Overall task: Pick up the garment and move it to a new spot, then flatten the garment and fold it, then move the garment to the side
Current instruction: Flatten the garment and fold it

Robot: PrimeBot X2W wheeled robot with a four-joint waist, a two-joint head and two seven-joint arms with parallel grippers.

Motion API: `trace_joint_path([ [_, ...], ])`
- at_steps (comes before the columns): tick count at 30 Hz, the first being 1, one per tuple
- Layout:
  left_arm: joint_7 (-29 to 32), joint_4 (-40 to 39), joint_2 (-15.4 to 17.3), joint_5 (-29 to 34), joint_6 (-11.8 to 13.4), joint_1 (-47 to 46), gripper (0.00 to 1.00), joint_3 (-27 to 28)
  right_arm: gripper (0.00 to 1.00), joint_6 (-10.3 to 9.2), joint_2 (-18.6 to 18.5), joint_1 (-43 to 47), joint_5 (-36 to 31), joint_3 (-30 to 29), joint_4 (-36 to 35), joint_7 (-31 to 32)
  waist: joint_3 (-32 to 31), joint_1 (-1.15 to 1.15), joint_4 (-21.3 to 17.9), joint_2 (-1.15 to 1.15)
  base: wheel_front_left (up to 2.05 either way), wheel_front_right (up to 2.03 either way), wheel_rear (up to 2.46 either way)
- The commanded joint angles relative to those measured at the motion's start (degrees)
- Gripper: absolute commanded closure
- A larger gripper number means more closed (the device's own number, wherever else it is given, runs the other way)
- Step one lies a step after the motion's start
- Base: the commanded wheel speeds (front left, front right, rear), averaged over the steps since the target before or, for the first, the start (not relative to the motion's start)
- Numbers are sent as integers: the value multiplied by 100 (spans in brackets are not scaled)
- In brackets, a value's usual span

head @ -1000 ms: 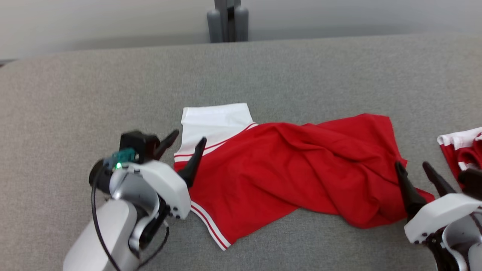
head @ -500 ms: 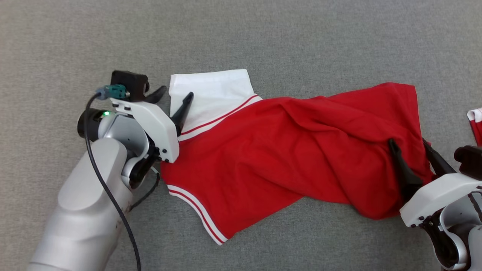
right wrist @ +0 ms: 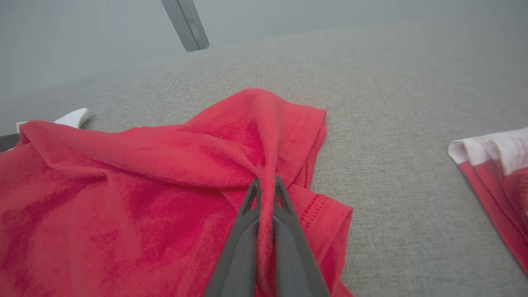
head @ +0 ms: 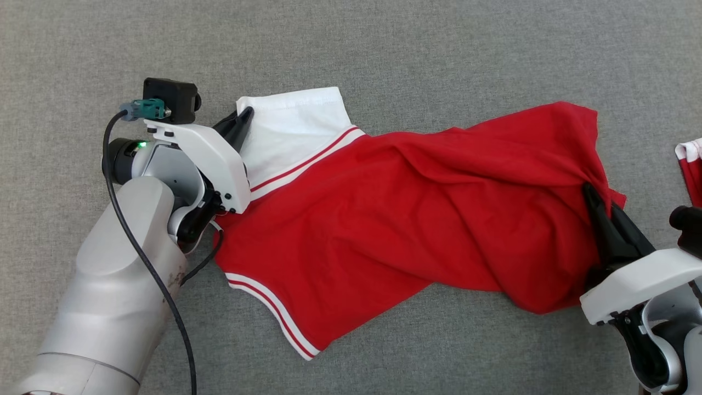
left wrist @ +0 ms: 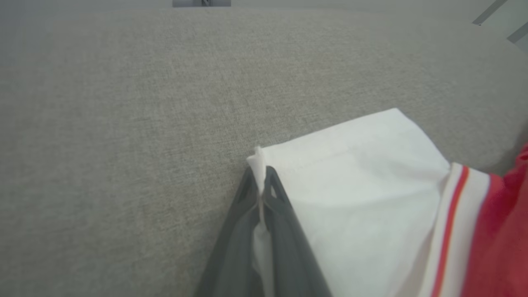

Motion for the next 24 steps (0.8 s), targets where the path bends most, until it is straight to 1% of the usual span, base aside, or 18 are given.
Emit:
trace_joint_path([
  [1, -101, 85, 22, 39, -14, 17, 100, -40, 100, -2, -2, -46, 30, -19, -58, -86, -37, 0, -8, 0, 0, 0, 0],
  [2, -306, 50, 71, 57, -24, -30, 100, -42, 100, -2, 2, -107, 41, -14, -120, -191, -90, 0, -18, 0, 0, 0, 0],
  [7, -882, -217, 229, 98, -19, -106, 100, 64, 100, -2, 16, -383, 191, -29, -269, -533, -297, 0, -73, 0, 0, 0, 0],
  [10, -1231, -571, 376, 158, 78, -169, 100, 160, 100, -2, -16, -676, 208, -9, -295, -687, -470, 0, -96, 0, 0, 0, 0],
  [14, -1555, -1336, 585, 311, 280, -236, 100, 277, 100, -2, -113, -1139, 301, 58, -220, -780, -744, 0, -81, 0, 0, 0, 0],
  [19, -1513, -2559, 887, 468, 606, -323, 100, 432, 100, -2, -292, -1731, 399, 154, -112, -775, -1105, 0, -28, 0, 0, 0, 0],
  [24, -1172, -3751, 1171, 595, 950, -297, 100, 561, 100, -2, -483, -2220, 511, 257, -56, -707, -1441, 0, 17, 0, 0, 0, 0],
])
